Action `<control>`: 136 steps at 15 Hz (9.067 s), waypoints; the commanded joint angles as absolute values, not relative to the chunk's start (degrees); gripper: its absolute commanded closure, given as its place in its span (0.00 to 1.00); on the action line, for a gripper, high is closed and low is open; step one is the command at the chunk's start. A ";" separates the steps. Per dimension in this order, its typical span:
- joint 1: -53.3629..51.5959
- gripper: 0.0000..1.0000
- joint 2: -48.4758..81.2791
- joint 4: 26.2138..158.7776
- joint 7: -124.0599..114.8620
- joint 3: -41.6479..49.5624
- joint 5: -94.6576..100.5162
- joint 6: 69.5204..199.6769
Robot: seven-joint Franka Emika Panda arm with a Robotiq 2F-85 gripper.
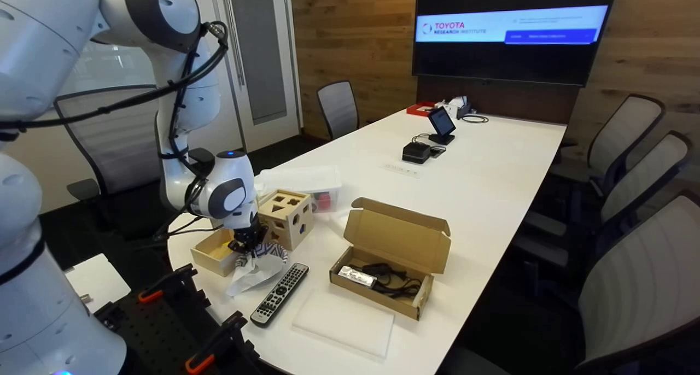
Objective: Wipe the bowl with the tissue
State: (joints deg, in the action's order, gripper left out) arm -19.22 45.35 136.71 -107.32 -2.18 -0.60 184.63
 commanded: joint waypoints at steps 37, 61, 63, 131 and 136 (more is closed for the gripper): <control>-31.48 1.00 44.36 134.74 -103.98 11.01 -10.88 184.82; -24.56 1.00 35.41 141.24 -102.66 8.55 -16.42 157.34; -26.63 1.00 35.26 139.50 -106.22 10.85 -11.98 153.66; -26.13 1.00 18.78 111.99 -102.73 -9.70 40.93 132.80; -24.76 1.00 28.50 106.74 -94.53 -9.46 44.66 149.84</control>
